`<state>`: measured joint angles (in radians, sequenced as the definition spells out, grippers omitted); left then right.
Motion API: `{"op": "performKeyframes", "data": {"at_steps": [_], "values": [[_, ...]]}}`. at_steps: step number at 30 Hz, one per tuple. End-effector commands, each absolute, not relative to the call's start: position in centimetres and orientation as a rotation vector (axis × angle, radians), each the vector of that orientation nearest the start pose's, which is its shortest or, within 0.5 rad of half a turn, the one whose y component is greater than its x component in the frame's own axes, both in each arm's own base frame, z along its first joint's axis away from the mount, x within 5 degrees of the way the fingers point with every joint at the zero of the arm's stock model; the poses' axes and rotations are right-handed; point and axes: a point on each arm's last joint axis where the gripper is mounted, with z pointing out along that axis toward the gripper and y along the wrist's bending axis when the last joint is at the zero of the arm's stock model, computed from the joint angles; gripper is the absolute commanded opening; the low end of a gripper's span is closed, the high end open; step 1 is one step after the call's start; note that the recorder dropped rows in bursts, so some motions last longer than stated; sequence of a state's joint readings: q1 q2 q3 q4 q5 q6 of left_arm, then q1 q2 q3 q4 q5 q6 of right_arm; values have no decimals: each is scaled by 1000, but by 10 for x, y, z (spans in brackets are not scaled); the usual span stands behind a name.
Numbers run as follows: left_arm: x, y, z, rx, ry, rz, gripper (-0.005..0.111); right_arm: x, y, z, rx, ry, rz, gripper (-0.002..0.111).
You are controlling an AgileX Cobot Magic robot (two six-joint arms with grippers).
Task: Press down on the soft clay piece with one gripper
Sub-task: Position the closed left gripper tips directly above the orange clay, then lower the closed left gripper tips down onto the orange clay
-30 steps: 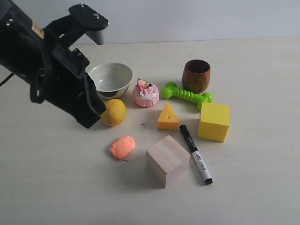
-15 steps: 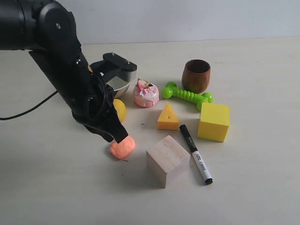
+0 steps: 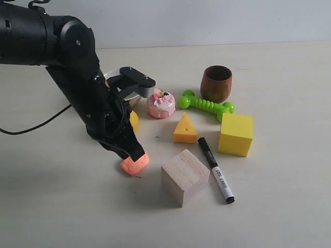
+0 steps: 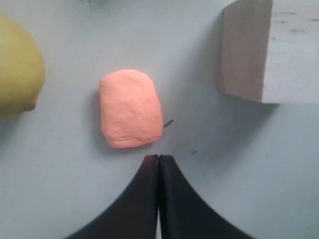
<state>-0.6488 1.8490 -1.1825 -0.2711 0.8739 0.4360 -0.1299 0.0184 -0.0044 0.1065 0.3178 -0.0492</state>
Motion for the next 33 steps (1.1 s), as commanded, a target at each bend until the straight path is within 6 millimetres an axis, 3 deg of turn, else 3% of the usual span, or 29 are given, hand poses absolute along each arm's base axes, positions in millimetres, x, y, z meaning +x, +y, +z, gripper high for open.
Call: {"op": "performKeyframes", "data": {"at_steps": [1, 12, 21, 25, 28, 33], "values": [[272, -231, 181, 1346, 2673, -352, 0, 55, -4, 184, 141, 1801, -31, 1], [282, -235, 181, 1458, 2637, -289, 0, 55, -4, 184, 141, 1801, -31, 1], [272, -240, 181, 1897, 2364, -306, 0, 55, -4, 184, 141, 1801, -31, 1], [270, -240, 179, 2259, 2056, -104, 0, 55, -4, 184, 141, 1801, -31, 1], [270, -241, 177, 2357, 1944, -88, 0, 55, -4, 184, 141, 1801, -31, 1], [272, -243, 156, 2468, 1884, -103, 0, 55, -4, 184, 141, 1801, -31, 1]]}}
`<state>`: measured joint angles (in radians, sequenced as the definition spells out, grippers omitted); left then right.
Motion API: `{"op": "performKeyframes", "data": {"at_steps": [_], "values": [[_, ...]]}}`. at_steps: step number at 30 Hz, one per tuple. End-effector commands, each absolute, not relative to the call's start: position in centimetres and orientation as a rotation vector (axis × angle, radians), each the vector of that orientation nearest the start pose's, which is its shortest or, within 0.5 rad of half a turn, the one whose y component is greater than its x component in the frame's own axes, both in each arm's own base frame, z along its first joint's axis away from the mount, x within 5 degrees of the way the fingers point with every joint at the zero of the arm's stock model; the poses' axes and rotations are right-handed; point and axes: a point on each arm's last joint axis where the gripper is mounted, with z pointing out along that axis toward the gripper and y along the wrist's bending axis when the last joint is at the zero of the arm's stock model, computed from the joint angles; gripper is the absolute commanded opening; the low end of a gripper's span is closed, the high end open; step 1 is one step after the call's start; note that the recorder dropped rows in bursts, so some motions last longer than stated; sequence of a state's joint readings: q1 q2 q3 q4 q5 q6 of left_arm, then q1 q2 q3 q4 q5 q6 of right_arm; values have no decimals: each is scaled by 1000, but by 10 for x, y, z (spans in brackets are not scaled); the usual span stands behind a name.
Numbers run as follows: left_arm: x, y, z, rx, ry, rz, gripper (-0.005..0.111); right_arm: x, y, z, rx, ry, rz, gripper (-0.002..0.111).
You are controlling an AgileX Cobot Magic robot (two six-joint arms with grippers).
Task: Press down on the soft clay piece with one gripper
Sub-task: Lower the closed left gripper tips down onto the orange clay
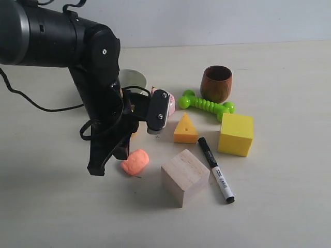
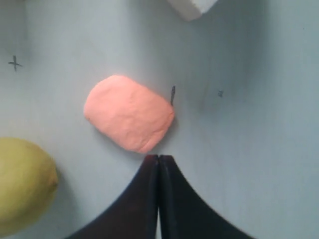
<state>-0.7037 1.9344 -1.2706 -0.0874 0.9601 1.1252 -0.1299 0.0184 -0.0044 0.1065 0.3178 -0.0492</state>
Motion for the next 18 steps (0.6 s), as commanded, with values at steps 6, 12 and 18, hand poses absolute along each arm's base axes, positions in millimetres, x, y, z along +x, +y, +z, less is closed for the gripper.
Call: {"op": "performKeyframes", "data": {"at_steps": [6, 12, 18], "values": [[278, -247, 154, -2648, -1878, 69, 0, 55, -4, 184, 141, 1801, -31, 1], [281, -250, 155, -2696, -1889, 46, 0, 55, -4, 184, 141, 1801, -31, 1], [281, -251, 155, -2716, -1884, 55, 0, 55, -4, 184, 141, 1801, -31, 1]]}}
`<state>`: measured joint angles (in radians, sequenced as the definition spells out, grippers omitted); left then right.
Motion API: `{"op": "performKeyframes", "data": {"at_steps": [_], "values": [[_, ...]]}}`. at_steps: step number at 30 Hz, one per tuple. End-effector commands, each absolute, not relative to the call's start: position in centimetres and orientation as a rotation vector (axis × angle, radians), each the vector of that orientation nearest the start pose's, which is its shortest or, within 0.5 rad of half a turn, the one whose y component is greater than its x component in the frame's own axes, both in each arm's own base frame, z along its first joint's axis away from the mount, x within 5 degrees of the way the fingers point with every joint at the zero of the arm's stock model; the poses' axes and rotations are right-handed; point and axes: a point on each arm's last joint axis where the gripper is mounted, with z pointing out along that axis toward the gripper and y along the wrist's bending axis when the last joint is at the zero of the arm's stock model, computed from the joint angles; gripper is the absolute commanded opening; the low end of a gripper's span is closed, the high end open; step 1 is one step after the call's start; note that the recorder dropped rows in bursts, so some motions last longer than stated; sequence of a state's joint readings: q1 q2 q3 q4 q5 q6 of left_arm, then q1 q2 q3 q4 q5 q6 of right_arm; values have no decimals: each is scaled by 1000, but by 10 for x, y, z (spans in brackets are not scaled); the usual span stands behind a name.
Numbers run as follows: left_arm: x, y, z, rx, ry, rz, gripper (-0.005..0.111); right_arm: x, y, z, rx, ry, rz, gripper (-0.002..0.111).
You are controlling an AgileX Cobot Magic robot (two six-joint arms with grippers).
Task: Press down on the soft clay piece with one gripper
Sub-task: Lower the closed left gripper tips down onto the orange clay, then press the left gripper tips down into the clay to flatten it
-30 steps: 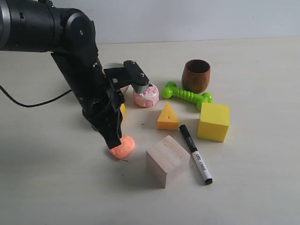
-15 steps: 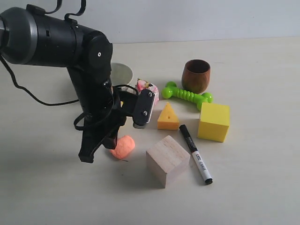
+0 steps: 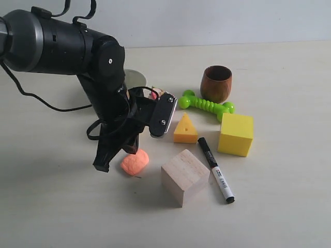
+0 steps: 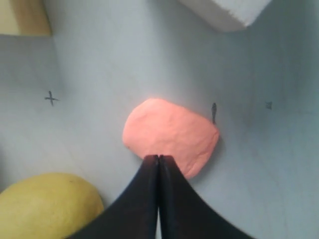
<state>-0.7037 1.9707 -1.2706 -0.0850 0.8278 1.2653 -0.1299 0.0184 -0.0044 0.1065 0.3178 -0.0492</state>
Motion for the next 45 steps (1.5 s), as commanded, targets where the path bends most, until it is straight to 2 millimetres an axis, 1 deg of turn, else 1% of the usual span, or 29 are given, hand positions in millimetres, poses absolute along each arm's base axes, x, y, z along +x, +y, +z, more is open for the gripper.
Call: {"op": "performKeyframes", "data": {"at_steps": [1, 5, 9, 13, 18, 23, 26, 37, 45], "values": [[281, -251, 155, -2716, -1884, 55, 0, 55, -4, 184, 141, 1801, -31, 1], [281, -251, 151, -2707, -1875, 60, 0, 55, -4, 184, 141, 1801, -31, 1], [281, -252, 142, -2682, -1872, 86, 0, 55, -4, 184, 141, 1801, -31, 1], [282, -253, 139, -2677, -1869, 88, 0, 55, -4, 184, 141, 1801, -31, 1], [281, -255, 131, -2652, -1891, 125, 0, 55, -4, 184, 141, 1801, -31, 1], [282, -256, 122, -2633, -1888, 137, 0, 55, -4, 184, 141, 1801, -31, 1], [282, -256, 116, -2640, -1856, 140, 0, 55, -4, 184, 141, 1801, -31, 1], [278, -257, 89, -2541, -1873, 233, 0, 55, -4, 184, 141, 1801, -31, 1], [277, -257, 79, -2519, -1860, 239, 0, 55, -4, 184, 141, 1801, -31, 1]]}}
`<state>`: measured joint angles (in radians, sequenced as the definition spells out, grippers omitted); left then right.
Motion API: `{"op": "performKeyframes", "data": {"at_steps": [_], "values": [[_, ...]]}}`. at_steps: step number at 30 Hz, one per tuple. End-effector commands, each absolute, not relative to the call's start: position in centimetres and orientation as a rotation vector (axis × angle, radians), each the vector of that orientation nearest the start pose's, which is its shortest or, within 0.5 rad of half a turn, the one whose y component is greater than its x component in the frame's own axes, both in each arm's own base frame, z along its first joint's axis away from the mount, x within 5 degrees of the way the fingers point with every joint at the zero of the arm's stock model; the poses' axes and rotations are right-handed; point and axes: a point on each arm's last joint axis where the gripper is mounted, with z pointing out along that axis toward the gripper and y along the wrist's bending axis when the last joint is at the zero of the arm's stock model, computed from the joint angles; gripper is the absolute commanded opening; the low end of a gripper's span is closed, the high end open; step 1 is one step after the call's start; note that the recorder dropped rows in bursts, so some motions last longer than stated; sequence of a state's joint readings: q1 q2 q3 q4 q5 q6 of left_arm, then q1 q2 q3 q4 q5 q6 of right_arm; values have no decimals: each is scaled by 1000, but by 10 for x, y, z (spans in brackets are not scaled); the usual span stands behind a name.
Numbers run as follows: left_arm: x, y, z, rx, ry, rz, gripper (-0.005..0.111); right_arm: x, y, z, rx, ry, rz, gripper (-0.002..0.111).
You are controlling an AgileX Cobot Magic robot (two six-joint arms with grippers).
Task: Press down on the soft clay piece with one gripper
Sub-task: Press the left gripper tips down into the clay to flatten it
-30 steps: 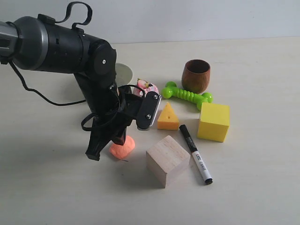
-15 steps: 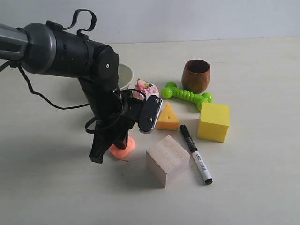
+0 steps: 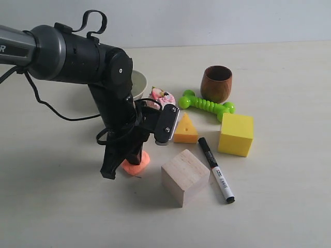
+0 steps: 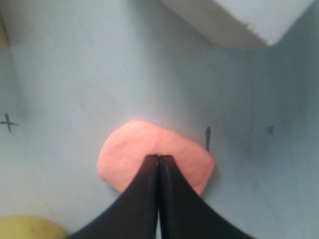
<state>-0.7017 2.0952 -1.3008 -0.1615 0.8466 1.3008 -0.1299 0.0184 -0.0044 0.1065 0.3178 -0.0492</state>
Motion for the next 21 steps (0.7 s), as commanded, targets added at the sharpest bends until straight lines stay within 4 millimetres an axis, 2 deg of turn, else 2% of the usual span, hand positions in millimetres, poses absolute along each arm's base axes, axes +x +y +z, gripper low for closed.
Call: {"op": "performKeyframes", "data": {"at_steps": [1, 9, 21], "values": [[277, -257, 79, -2517, -1863, 249, 0, 55, -4, 184, 141, 1801, -31, 1], [274, -258, 69, -2468, -1880, 294, 0, 55, -4, 184, 141, 1801, -31, 1], [272, -257, 65, -2440, -1862, 308, 0, 55, -4, 184, 141, 1801, -31, 1]]}}
